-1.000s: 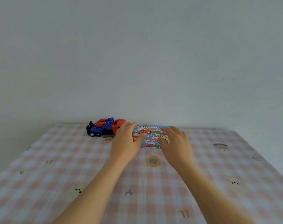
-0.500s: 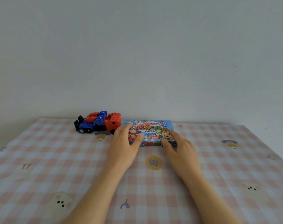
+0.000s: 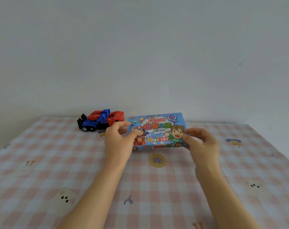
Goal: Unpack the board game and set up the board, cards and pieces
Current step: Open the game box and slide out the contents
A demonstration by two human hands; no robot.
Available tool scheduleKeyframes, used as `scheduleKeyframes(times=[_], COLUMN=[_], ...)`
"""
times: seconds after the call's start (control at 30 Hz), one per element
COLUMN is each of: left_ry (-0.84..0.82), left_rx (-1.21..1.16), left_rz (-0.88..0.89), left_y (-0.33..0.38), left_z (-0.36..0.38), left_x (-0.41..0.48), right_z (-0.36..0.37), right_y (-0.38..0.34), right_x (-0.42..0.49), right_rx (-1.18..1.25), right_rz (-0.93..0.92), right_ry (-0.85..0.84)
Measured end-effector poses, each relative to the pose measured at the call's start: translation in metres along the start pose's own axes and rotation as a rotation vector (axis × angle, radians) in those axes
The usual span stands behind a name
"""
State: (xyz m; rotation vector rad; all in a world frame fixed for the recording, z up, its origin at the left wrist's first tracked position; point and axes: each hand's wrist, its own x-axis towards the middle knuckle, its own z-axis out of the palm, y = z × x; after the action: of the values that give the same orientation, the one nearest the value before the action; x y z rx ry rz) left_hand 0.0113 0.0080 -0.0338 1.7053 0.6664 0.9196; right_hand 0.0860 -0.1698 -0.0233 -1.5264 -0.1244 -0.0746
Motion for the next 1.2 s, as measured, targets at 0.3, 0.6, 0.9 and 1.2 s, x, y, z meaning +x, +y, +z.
scheduleKeyframes(times=[0.3,0.6,0.9,1.2], left_ry=[-0.160,-0.110,-0.128,-0.117], left_rx=[-0.232,-0.280,-0.239,0.275], left_rz=[-0.161,-0.225,-0.193,0.196], left_y=[0.018,0.016,0.021,0.014], left_z=[-0.006,-0.019,-0.020,-0.015], left_x=[-0.007,0.003,0.002,-0.006], right_z=[-0.014,-0.014,-0.022,-0.023], right_y=[-0.025,-0.027,-0.032,-0.031], right_x=[-0.005,-0.008,-0.004,-0.003], right_rx=[0.228,0.163,0.149,0.148], right_rz=[0.098,0.072,0.059,0.065], right_ry=[-0.347,-0.362,-0.467,-0.518])
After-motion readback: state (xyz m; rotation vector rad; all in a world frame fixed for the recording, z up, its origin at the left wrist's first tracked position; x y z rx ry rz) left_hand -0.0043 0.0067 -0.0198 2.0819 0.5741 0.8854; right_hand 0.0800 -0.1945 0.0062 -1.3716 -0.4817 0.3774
